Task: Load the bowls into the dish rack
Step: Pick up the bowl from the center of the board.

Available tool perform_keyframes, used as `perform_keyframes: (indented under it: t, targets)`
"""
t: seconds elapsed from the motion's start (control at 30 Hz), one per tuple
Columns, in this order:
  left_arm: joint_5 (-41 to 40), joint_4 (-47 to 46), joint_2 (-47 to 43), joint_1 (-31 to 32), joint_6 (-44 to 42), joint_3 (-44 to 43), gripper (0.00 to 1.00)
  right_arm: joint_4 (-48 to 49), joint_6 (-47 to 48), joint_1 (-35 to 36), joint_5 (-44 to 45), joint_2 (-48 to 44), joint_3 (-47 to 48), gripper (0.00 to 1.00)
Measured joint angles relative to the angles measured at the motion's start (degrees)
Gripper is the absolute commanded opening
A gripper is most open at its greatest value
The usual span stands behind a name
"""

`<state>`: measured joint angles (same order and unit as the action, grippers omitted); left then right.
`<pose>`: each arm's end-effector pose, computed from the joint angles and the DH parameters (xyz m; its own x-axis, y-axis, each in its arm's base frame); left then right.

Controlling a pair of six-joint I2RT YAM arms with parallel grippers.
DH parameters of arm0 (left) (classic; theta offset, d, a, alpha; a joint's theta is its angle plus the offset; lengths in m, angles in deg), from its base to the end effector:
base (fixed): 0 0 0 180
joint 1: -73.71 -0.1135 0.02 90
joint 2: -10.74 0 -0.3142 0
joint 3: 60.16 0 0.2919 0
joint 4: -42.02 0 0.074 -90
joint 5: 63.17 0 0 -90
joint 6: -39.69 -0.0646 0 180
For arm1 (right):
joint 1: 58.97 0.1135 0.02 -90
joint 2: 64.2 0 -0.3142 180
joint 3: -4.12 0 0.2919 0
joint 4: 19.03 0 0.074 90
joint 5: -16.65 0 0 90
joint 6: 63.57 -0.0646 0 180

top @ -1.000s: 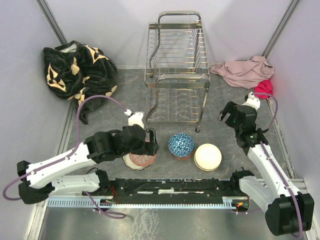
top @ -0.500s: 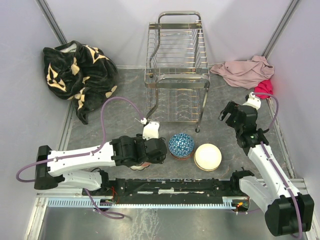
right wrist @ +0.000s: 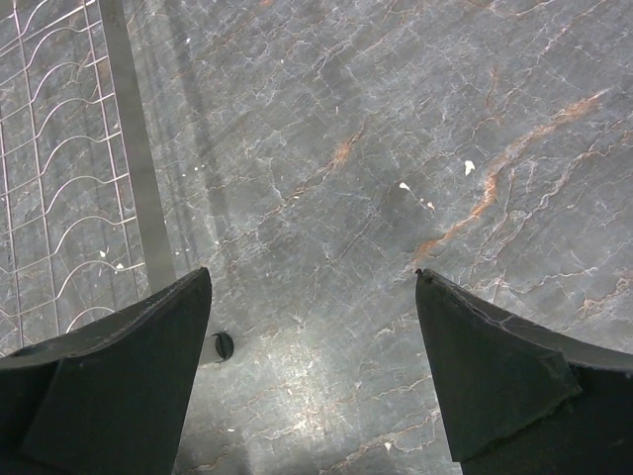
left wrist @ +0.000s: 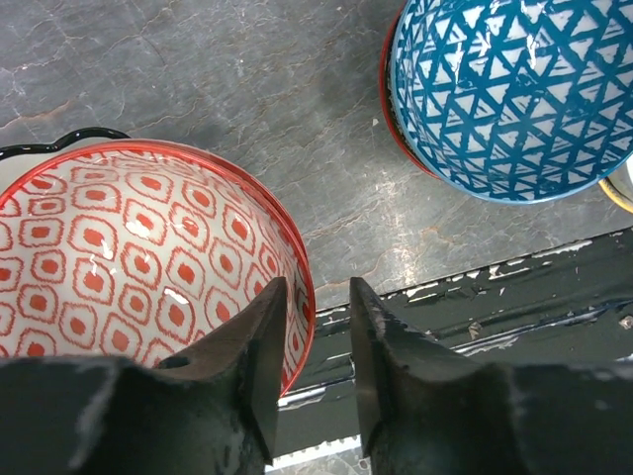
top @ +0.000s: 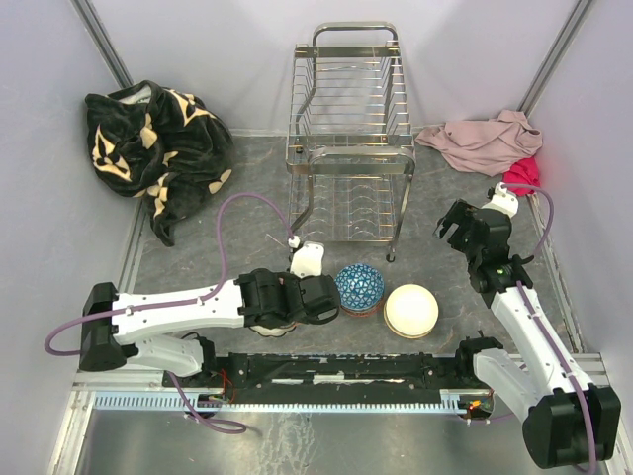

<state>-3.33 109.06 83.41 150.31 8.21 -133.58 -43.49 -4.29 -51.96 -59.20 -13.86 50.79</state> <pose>0.0943 -0.2556 0.2984 -0.7882 0.1266 -0.6023 0.2338 0.9668 -0.1027 0.2315 0.0126 0.2723 -0.3534 0.4556 -0.8170 0.3213 0.8794 0.3514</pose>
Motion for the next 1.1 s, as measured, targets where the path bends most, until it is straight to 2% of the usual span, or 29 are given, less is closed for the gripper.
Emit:
perform_keyframes:
  t: [0.2, 0.3, 0.33, 0.7, 1.1]
  targets:
    - [-0.28, 0.04, 1.11, 0.02, 0.0, -0.02, 0.19, -0.04, -0.09, -0.24, -0.07, 0.0, 0.0, 0.91]
    - [-0.81, -0.02, 1.25, 0.04, 0.0, -0.07, 0.04, -0.13, -0.11, -0.39, -0.07, 0.0, 0.0, 0.91]
    - [-1.16, 0.07, 1.25, 0.04, -0.02, -0.22, 0.03, -0.15, -0.11, -0.39, -0.09, 0.0, 0.0, 0.91]
    - [-3.41, 2.89, 0.55, 0.11, 0.04, -2.6, 0.03, -0.17, -0.15, -0.74, -0.55, 0.0, 0.0, 0.91]
    - [-7.32, 9.6, -4.07, 0.15, 1.42, -6.54, 0.03, -0.17, -0.57, -0.81, -1.11, 0.0, 0.0, 0.91]
